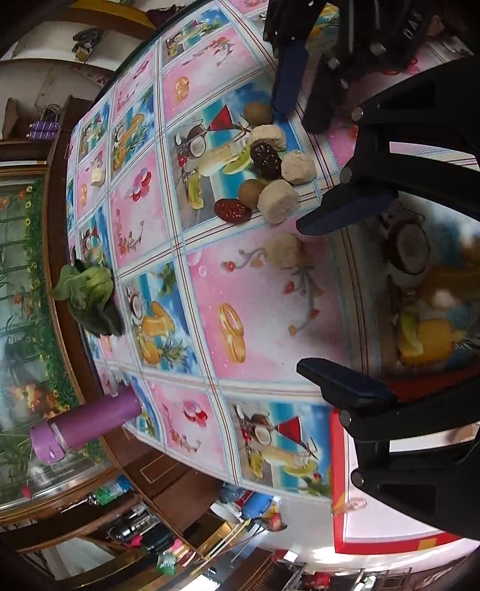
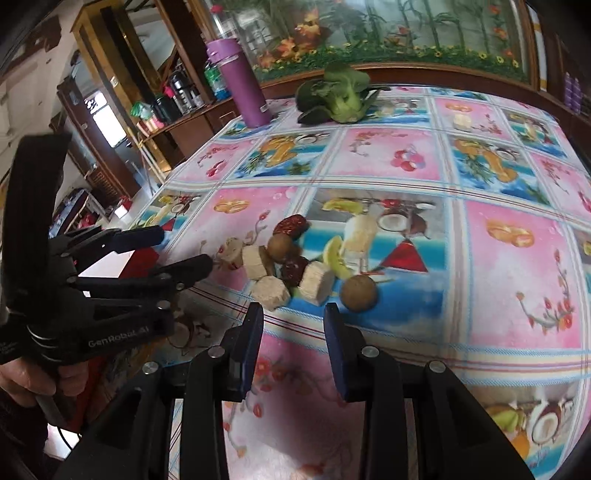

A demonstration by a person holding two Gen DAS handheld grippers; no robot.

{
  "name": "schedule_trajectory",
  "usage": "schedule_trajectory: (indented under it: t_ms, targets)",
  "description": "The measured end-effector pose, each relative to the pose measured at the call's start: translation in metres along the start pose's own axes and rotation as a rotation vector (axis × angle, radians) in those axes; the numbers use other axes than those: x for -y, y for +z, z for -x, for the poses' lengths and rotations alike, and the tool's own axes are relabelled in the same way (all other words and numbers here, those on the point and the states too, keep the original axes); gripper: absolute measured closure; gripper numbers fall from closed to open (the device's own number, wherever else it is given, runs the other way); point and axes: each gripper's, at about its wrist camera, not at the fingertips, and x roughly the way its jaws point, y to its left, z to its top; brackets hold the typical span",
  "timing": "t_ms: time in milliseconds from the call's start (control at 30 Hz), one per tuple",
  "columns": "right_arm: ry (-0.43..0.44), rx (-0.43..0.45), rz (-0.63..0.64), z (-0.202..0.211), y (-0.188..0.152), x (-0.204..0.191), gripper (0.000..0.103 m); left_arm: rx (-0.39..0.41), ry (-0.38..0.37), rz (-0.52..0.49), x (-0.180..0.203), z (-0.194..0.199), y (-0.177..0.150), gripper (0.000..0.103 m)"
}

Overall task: Organize fruits
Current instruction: 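Grasp a round biscuit with the left gripper while the right grasps a beige cube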

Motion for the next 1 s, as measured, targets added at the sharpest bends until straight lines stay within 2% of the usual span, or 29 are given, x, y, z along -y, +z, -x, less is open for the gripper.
schedule_trajectory:
  t_ms: [133, 467, 633, 733, 800, 900, 1000]
  targets:
    - [-0.025, -0.013, 0.017, -0.014, 0.004, 0.000, 0.070, -0.036, -0.003, -0.001, -0.003, -0.011, 0.002, 0.033]
    - [-0.032, 0.012, -0.055, -0.014, 0.009, 0.018, 0.071, -0.062, -0.061, -0.031, 0.006, -0.024, 0.012, 0.034]
    - [-0.037, 0.015, -0.062, -0.018, 0.014, 0.019, 0.071, -0.076, -0.105, -0.009, 0.007, -0.033, 0.017, 0.044]
    - [-0.053, 0.019, -0.055, -0.021, 0.016, 0.016, 0.071, -0.076, -0.145, 0.011, 0.005, -0.034, 0.017, 0.054]
    - [-0.063, 0.017, -0.053, -0.022, 0.017, 0.015, 0.081, -0.073, -0.165, 0.008, 0.006, -0.033, 0.016, 0.065]
    - [-0.062, 0.017, -0.055, -0.021, 0.016, 0.017, 0.083, -0.069, -0.183, 0.002, 0.009, -0.031, 0.016, 0.075]
    - [-0.051, 0.016, -0.068, -0.019, 0.015, 0.019, 0.088, -0.071, -0.189, 0.008, 0.010, -0.031, 0.015, 0.078]
